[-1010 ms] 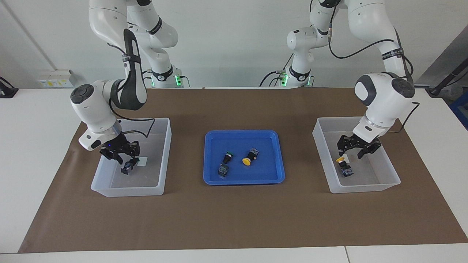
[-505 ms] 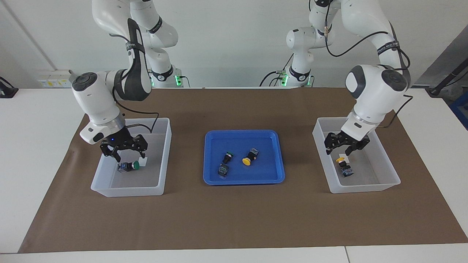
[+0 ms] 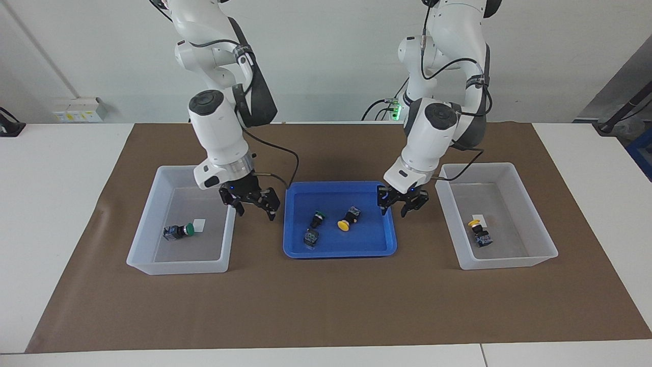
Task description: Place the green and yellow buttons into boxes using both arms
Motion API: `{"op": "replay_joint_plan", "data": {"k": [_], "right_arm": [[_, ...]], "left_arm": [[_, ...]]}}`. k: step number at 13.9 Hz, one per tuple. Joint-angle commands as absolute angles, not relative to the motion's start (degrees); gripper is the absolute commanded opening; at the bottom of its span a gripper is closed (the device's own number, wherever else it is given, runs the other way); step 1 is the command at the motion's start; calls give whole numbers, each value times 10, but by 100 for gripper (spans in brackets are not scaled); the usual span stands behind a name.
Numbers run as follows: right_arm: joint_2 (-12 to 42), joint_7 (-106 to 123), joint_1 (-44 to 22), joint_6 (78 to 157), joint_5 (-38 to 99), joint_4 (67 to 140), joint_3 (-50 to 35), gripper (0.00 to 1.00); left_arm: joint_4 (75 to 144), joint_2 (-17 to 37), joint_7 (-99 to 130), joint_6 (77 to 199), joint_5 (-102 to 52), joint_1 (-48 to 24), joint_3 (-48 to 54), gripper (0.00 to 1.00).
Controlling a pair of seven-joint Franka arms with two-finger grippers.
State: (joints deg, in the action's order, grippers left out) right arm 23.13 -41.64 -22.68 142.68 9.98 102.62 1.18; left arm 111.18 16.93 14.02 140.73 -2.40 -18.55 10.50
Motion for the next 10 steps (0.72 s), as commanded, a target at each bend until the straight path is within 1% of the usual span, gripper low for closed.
{"op": "replay_joint_plan", "data": {"k": [1, 2, 4, 7, 8, 9, 10], "right_arm": [[283, -444, -252, 1450, 120, 990, 11, 100], [286, -445, -257, 1456, 120, 991, 11, 100], [286, -438, -261, 1445, 120, 998, 10, 100], [278, -405, -271, 1441, 120, 1027, 10, 100], [276, -395, -272, 1439, 120, 1034, 10, 100], [275, -388, -274, 1437, 119, 1035, 9, 95], [275, -382, -277, 1437, 120, 1035, 9, 87]], "left_arm": [[1116, 191, 149, 1448, -30, -210, 96, 59], [1117, 194, 149, 1448, -30, -218, 96, 59], [1117, 202, 150, 1450, -30, -229, 95, 59], [1142, 202, 150, 1475, -30, -238, 95, 58], [1156, 204, 150, 1492, -30, -238, 95, 57], [1165, 206, 150, 1503, -30, -238, 95, 52], [1169, 205, 150, 1503, -30, -238, 95, 47]]}}
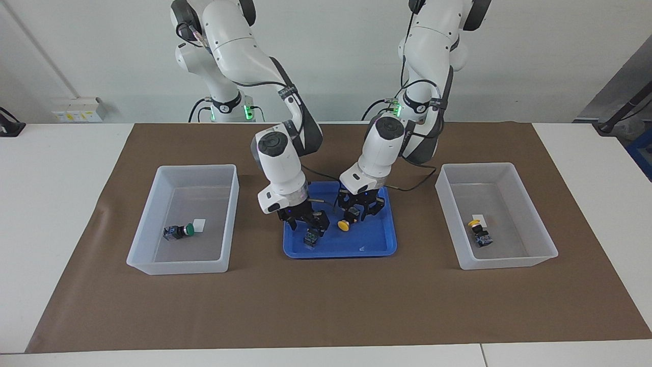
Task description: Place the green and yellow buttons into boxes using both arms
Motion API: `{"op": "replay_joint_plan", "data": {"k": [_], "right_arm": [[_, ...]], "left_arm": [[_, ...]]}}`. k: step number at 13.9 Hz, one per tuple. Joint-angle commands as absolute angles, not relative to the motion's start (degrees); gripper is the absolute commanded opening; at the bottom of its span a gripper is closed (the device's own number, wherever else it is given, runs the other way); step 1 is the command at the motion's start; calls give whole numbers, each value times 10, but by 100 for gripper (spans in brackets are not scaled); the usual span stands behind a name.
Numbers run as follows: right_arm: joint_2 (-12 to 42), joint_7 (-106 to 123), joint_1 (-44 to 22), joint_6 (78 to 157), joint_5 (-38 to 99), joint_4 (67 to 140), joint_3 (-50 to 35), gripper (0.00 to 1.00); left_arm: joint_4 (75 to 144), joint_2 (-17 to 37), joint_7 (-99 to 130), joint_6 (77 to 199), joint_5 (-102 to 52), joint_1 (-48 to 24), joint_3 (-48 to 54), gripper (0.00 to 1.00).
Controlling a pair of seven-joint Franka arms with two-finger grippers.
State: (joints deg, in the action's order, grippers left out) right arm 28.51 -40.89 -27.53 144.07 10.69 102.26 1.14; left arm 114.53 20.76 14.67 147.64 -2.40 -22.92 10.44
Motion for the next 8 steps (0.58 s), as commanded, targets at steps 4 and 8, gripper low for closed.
{"op": "replay_joint_plan", "data": {"k": [4, 8], "right_arm": [[280, -381, -278, 1441, 119, 1037, 9, 32], [275, -389, -277, 1415, 120, 1027, 10, 0]], "left_arm": [[1166, 205, 149, 1499, -30, -235, 95, 19], [1135, 212, 145, 1482, -30, -205, 95, 0]]}}
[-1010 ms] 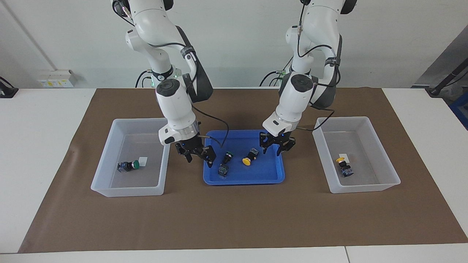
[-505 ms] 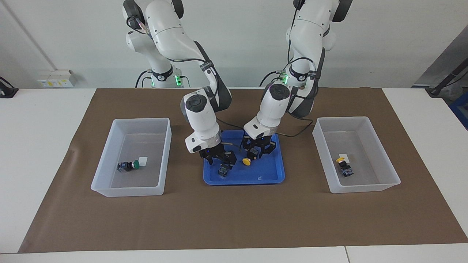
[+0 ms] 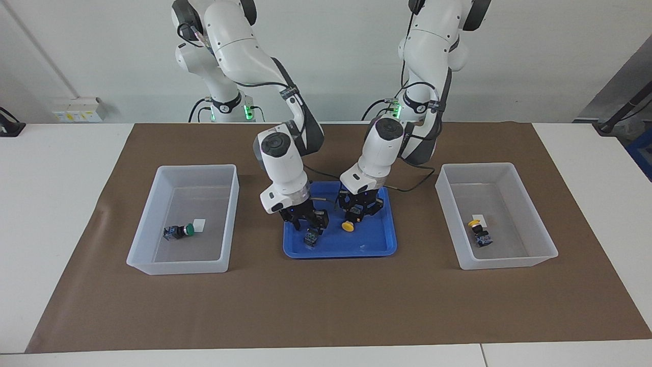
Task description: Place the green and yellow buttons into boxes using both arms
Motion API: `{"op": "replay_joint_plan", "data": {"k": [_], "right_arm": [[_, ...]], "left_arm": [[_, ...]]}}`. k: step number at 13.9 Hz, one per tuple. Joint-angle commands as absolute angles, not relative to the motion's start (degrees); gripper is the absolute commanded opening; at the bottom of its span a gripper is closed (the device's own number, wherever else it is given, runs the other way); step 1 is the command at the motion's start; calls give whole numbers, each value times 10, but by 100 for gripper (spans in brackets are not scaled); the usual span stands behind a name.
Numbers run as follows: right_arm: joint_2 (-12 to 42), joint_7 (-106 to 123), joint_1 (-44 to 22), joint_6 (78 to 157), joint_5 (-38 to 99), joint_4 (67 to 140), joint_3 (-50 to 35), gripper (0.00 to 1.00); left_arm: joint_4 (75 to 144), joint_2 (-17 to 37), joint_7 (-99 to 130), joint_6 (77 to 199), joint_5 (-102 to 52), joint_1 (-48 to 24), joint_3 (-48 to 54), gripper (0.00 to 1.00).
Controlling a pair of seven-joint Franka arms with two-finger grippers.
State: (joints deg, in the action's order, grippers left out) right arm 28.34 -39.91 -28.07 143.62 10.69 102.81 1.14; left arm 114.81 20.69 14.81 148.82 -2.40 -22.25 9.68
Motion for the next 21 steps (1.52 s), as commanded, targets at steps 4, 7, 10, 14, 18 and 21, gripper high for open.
{"op": "replay_joint_plan", "data": {"k": [4, 7, 10, 14, 18, 21], "right_arm": [[212, -389, -263, 1337, 120, 1020, 16, 0], [157, -382, -238, 1280, 113, 1019, 16, 0], [134, -346, -212, 1247, 111, 1014, 16, 0], [121, -292, -155, 1223, 116, 1010, 16, 0], [120, -307, -47, 1198, 210, 1016, 15, 0], [120, -278, 15, 1202, 228, 1045, 15, 0]], "left_arm": [[1065, 203, 140, 1370, -30, -152, 97, 0], [1015, 190, 137, 1290, -30, -110, 98, 0], [984, 178, 101, 1228, -31, -52, 99, 0], [954, 177, -5, 1168, -31, 37, 98, 0], [975, 168, -75, 1176, -29, 96, 92, 0], [1073, 135, -76, 1261, -24, 133, 86, 0]]}}
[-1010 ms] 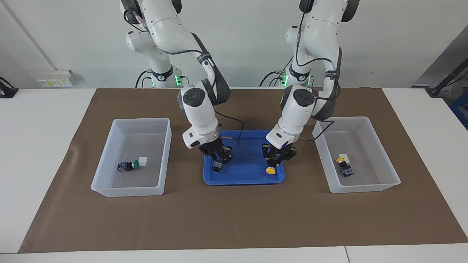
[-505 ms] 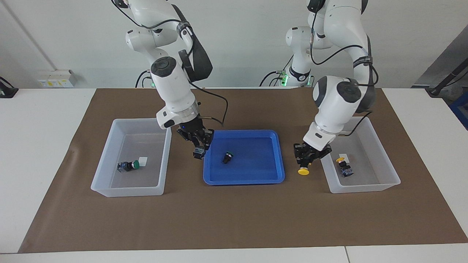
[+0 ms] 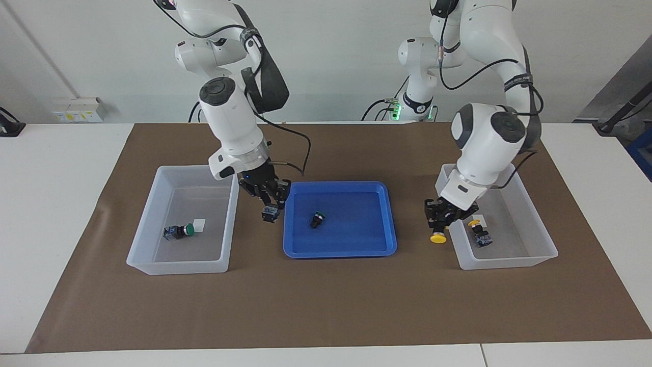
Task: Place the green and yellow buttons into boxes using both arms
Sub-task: 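Carry the yellow button to its bin while the right gripper carries its button, then open the left gripper in its bin while the right gripper releases its button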
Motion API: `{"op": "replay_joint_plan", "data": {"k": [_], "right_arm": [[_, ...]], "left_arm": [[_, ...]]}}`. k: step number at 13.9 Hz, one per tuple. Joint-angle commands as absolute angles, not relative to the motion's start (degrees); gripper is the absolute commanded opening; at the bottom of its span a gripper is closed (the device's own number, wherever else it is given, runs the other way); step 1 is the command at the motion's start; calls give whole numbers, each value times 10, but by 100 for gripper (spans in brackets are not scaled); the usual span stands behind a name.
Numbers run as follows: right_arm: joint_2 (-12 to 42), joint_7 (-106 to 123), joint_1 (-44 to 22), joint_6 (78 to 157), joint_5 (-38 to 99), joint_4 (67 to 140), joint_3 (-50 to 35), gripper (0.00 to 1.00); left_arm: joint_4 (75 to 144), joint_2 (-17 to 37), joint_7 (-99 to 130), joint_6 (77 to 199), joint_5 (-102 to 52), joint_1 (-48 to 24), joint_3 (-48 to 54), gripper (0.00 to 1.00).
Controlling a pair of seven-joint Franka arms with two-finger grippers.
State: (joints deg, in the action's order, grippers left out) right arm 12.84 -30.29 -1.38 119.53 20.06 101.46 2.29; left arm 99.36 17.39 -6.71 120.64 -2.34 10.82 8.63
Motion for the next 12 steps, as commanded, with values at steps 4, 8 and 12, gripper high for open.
{"op": "replay_joint_plan", "data": {"k": [4, 8, 12], "right_arm": [[120, -178, 27, 1268, 236, 1109, 15, 0], [120, -134, 22, 1315, 238, 1149, 15, 13], [119, -102, 19, 1325, 236, 1157, 14, 100]], "left_arm": [[1120, 132, -75, 1301, -24, 156, 84, 0], [1157, 142, -70, 1360, -24, 169, 84, 23], [1145, 147, -45, 1361, -24, 157, 85, 74]]}}
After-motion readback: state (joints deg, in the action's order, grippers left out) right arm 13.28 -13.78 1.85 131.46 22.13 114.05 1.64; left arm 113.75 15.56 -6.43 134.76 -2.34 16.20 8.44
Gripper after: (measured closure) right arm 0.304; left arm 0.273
